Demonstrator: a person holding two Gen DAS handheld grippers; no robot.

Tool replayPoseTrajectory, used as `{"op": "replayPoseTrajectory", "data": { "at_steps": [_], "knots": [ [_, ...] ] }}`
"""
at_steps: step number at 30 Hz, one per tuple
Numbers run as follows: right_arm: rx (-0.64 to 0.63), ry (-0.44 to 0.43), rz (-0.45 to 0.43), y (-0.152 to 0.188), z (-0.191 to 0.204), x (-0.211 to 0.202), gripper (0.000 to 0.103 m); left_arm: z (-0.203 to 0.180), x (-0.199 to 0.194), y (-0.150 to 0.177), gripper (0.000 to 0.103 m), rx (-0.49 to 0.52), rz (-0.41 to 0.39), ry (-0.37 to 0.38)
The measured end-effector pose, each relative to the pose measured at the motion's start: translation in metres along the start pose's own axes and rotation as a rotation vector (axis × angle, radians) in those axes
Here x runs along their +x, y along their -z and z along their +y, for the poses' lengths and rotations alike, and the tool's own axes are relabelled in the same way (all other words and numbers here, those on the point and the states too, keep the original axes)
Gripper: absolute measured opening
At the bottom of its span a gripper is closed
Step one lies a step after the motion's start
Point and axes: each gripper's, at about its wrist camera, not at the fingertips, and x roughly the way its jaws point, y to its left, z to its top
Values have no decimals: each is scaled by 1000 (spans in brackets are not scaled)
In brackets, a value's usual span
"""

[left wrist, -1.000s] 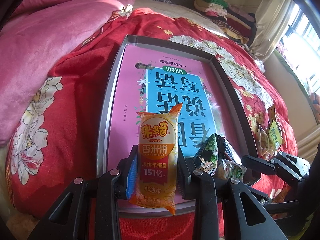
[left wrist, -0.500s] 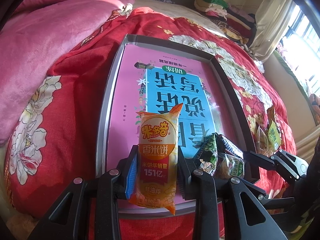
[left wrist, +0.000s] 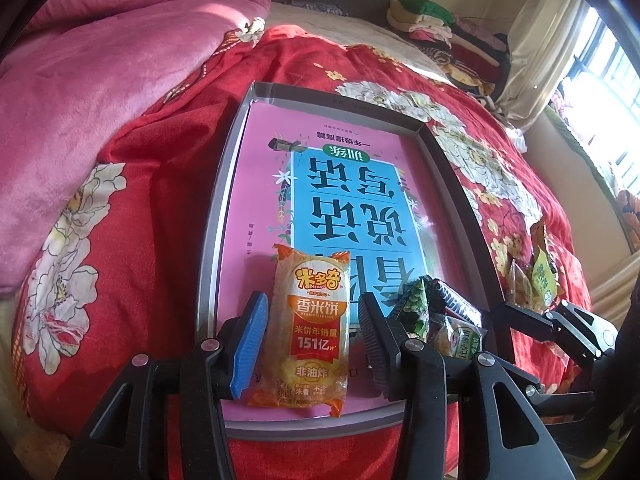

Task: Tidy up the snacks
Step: 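Open the left gripper to drop the yellow bag in the tray while the right releases the cookie packet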

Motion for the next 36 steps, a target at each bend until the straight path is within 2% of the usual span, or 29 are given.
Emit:
{"op": "replayPoseTrajectory", "data": {
  "at_steps": [3,5,13,19,29,36],
  "knots": [
    [6,2,-19,-1,-2,-4,44,-1,-6,-1,52,3,-30,4],
    [5,-5,-47,-3,-1,-10,46,-2,-12,-3,59,9,-60,-10],
    [0,1,-93,-8,1,-22,50,-4,-27,-5,64,14,-124,-3],
    [10,7,-126,-9,0,-32,55,-8,-40,-6,73,19,-183,24],
    [24,9,-140,-7,-5,-43,60,-16,-43,-1,76,8,-183,3],
    [44,23,-167,-6,-13,-56,60,-26,-53,3,76,-19,-176,51]
  ]
}}
